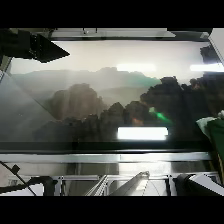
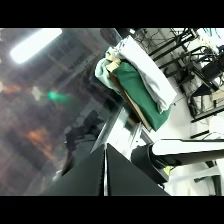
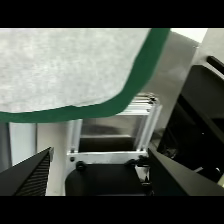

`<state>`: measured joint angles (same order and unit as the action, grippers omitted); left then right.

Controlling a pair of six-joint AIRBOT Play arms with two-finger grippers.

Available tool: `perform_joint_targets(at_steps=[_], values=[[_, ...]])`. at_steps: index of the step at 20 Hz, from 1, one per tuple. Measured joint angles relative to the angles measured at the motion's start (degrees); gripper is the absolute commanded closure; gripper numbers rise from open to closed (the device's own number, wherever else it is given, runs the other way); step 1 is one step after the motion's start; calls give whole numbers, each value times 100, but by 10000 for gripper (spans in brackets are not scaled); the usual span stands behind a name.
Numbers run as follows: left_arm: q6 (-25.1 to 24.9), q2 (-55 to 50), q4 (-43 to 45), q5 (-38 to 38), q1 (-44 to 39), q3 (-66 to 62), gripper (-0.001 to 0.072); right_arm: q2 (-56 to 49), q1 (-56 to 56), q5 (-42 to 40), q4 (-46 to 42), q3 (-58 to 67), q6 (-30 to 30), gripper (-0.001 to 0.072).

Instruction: Fold the shirts.

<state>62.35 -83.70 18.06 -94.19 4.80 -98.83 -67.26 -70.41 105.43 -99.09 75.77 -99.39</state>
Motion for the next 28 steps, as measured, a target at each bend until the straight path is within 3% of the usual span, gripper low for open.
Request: perform_joint_targets(at_steps=[1, 2, 3, 4, 10, 15, 22, 28], values=[[-20, 0, 0, 17, -7, 0, 680, 17, -7, 2, -7, -24, -2, 62], [-48, 0, 0, 48, -11, 0, 680, 31, -11, 4, 52, -39, -52, 156], [-55, 0, 0, 79, -15, 0, 680, 42, -15, 4, 267, -44, -131, 481], [-79, 0, 0, 120, -17, 0, 680, 48, -13, 4, 584, -48, -179, 694], [-98, 22, -11, 282, 269, -240, 691, 350, 754, -44, 2983, -76, -155, 696], [-157, 767, -20, -125, 695, 758, 690, 1816, 2970, -857, 4186, -737, -9, 694], [-487, 2747, 33, 275, 313, 5189, 689, 4444, 7003, -3045, 4452, -3589, -455, 695], [-608, 3672, 35, 715, 140, 6382, 690, 4697, 7932, -3657, 4507, -4385, -522, 695]])
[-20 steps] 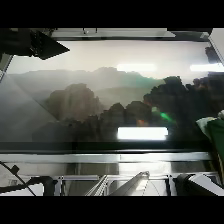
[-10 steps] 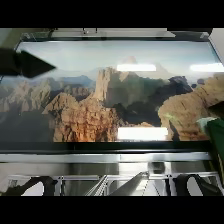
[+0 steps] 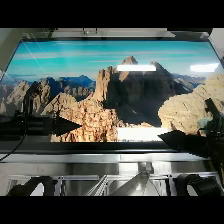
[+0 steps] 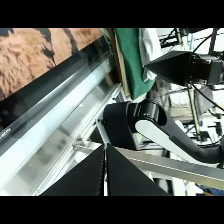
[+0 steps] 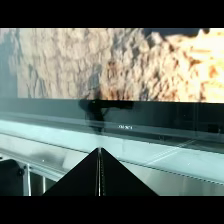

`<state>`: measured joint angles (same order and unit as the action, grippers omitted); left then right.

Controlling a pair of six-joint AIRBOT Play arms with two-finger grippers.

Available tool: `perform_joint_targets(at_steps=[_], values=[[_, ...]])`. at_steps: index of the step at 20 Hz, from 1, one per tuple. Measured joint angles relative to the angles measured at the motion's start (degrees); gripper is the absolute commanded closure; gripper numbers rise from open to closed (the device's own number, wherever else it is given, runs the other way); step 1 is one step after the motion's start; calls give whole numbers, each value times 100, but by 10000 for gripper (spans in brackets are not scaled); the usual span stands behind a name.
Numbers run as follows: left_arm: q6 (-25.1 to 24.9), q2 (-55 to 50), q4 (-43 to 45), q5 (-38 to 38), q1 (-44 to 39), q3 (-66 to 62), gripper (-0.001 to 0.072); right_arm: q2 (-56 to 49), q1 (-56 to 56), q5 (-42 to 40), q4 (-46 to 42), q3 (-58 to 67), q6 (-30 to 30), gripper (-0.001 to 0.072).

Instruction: Fold the shirts.

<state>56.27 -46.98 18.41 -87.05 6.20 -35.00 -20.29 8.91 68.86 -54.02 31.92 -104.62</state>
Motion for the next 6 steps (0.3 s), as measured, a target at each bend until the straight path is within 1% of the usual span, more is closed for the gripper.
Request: perform_joint_targets(at_steps=[6], values=[[-24, 188, -2, 98, -24, 22, 690, 22, 125, -87, 61, -107, -26, 695]])
